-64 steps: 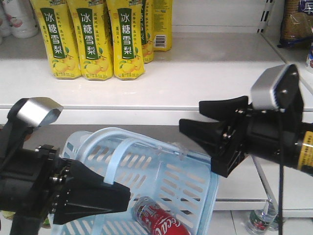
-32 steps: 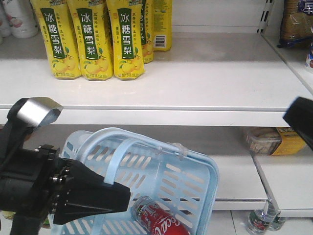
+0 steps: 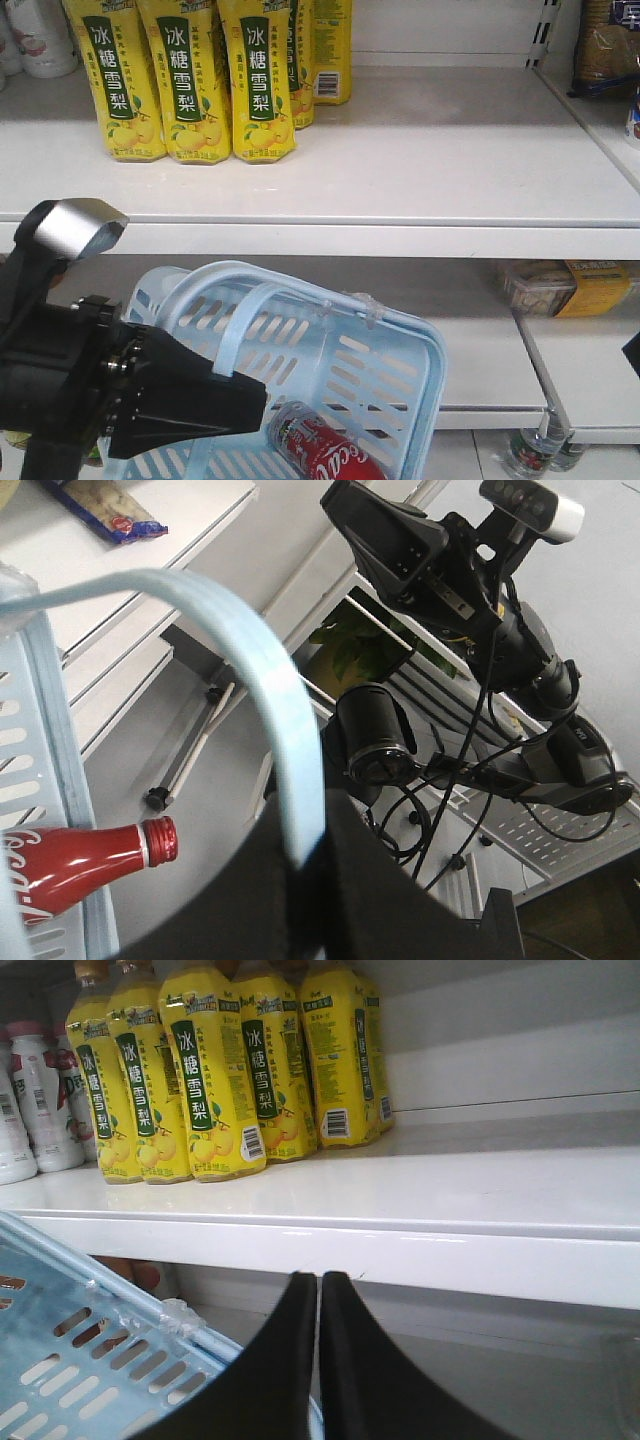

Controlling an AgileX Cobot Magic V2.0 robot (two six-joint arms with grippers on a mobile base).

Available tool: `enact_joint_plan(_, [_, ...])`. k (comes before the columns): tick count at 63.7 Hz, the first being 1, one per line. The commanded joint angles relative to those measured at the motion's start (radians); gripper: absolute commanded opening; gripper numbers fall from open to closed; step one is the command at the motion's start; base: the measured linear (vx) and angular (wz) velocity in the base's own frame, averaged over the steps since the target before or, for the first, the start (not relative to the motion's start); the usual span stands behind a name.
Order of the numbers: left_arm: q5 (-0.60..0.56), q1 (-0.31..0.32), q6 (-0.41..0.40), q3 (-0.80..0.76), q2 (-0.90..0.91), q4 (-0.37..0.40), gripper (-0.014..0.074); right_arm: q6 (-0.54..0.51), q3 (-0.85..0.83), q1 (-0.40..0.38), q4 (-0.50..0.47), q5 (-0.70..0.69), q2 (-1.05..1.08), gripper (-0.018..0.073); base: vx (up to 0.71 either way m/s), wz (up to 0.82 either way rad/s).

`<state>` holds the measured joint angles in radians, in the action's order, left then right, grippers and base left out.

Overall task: Place coke in basket with both arms
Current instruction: 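Withdraw the open right gripper away from the basket, then turn the base away from the shelf holding the basket with the bottle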

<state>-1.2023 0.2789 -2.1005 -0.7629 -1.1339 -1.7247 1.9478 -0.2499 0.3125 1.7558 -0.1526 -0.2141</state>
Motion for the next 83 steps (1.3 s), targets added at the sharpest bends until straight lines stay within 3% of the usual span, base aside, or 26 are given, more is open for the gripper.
enact_joint_plan(1, [-0.095, 0.003, 0.023, -0.033, 0.025, 0.146, -0.0006, 0.000, -0.028, -0.001, 0.040, 0.026, -0.008, -0.0006, 0.00, 0.00])
enact_joint_plan(48, [-0.103, 0.003, 0.023, -0.033, 0.023, 0.149, -0.0006, -0.001, -0.028, -0.001, 0.040, 0.026, -0.008, -0.0006, 0.00, 0.00])
enact_joint_plan(65, [-0.100, 0.003, 0.023, -0.033, -0.003, 0.273, -0.0006, -0.001, -0.028, -0.001, 0.040, 0.029, -0.008, -0.0006, 0.00, 0.00])
enact_joint_plan(72, [-0.071, 0.003, 0.026, -0.033, -0.005, 0.278, -0.0006, -0.001, -0.028, -0.001, 0.040, 0.029, -0.008, -0.0006, 0.00, 0.00])
enact_joint_plan(83, [-0.025, 0.003, 0.150, -0.033, -0.001, 0.279, -0.0006, -0.001, -0.028, -0.001, 0.040, 0.033, -0.008, -0.0006, 0.00, 0.00])
